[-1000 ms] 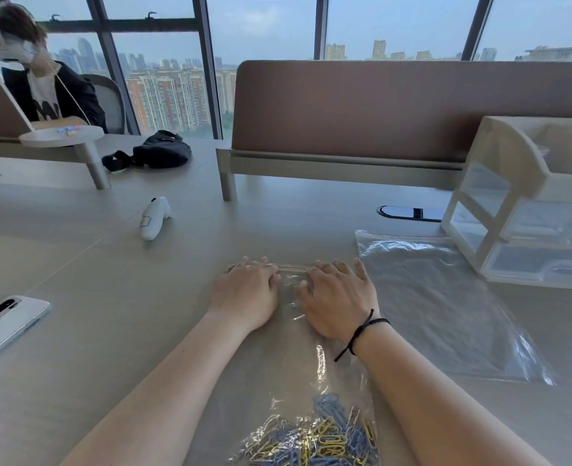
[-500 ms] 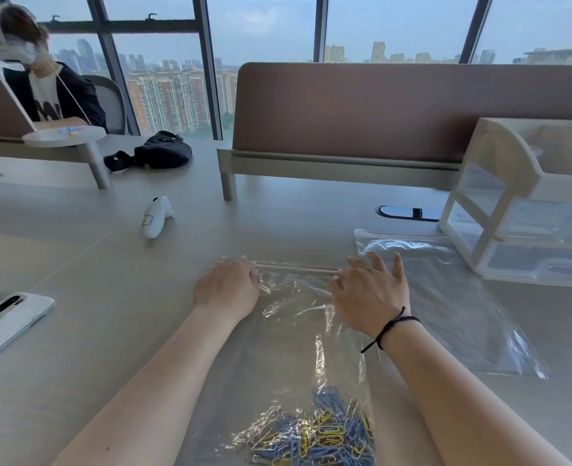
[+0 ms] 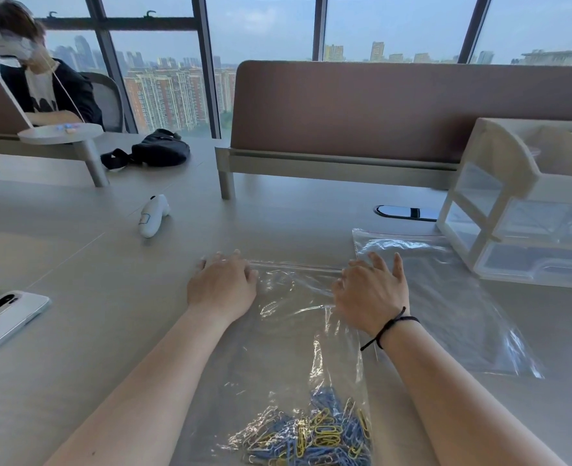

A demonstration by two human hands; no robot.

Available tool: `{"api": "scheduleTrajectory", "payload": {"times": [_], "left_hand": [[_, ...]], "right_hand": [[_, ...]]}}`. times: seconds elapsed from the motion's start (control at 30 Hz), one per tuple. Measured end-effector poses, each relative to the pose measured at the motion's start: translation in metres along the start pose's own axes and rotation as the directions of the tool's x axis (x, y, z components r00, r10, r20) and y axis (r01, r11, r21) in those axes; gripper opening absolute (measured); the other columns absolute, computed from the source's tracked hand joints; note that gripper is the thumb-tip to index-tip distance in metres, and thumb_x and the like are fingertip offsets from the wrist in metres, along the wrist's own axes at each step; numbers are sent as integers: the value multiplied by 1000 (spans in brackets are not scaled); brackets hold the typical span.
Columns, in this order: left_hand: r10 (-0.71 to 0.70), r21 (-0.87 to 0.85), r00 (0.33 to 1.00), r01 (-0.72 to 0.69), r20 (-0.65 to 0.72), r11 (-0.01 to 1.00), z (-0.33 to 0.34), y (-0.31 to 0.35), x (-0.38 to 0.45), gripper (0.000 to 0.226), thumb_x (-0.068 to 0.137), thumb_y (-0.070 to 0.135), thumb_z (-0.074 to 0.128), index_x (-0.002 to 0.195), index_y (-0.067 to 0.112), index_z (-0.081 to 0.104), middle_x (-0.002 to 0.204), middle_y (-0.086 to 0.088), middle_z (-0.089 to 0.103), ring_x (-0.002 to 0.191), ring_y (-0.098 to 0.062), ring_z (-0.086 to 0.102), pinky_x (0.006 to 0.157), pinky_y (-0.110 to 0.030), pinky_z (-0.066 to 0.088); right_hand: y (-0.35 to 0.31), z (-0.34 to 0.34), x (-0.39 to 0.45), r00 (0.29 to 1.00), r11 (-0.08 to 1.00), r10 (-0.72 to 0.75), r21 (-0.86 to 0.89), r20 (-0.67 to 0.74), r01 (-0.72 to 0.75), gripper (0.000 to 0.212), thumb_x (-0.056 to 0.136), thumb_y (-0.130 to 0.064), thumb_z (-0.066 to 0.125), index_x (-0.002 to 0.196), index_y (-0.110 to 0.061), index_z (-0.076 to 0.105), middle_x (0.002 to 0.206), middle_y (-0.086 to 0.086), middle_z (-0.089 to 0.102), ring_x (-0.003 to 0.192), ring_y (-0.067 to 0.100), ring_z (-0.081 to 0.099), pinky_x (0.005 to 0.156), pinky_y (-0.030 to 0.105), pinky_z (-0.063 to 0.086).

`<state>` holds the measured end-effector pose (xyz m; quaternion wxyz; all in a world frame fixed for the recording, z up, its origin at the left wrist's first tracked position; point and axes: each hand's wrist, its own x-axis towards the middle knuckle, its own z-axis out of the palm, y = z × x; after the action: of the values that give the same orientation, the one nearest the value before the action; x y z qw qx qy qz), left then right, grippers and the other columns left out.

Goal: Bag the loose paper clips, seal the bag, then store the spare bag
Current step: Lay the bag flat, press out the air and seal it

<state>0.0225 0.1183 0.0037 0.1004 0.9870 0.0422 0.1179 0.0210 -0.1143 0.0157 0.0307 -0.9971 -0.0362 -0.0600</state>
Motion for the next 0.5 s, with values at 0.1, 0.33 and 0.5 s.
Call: {"api": "scheduleTrajectory", "payload": {"times": [0.1,0.33,0.5], "left_hand": [[274,-80,955,-266,110,961,1,8,4,50,100,45,35,149,33,33,159,14,26,150,-15,13,122,-39,5],[467,-30,833,-480,297,876,15,50,2,60,98,59,15,154,36,15,161,20,11,150,-8,8,122,-39,7],[336,-87,906,-325,255,942,16,47,4,58,98,62,16,149,38,29,159,21,21,148,-8,16,120,-38,13]], "right_hand": [[-3,1,1,1000,1000,-17,-2,-10,17,46,96,-39,30,111,-18,69,134,-6,60,144,20,27,121,55,0],[-4,2,1,999,999,-33,-27,-27,32,44,94,-41,32,100,-19,69,119,-5,66,139,19,35,120,56,5],[-9,0,2,1000,998,-11,-56,-21,10,43,93,-40,30,91,-20,68,112,-2,68,134,20,40,118,59,7]]}}
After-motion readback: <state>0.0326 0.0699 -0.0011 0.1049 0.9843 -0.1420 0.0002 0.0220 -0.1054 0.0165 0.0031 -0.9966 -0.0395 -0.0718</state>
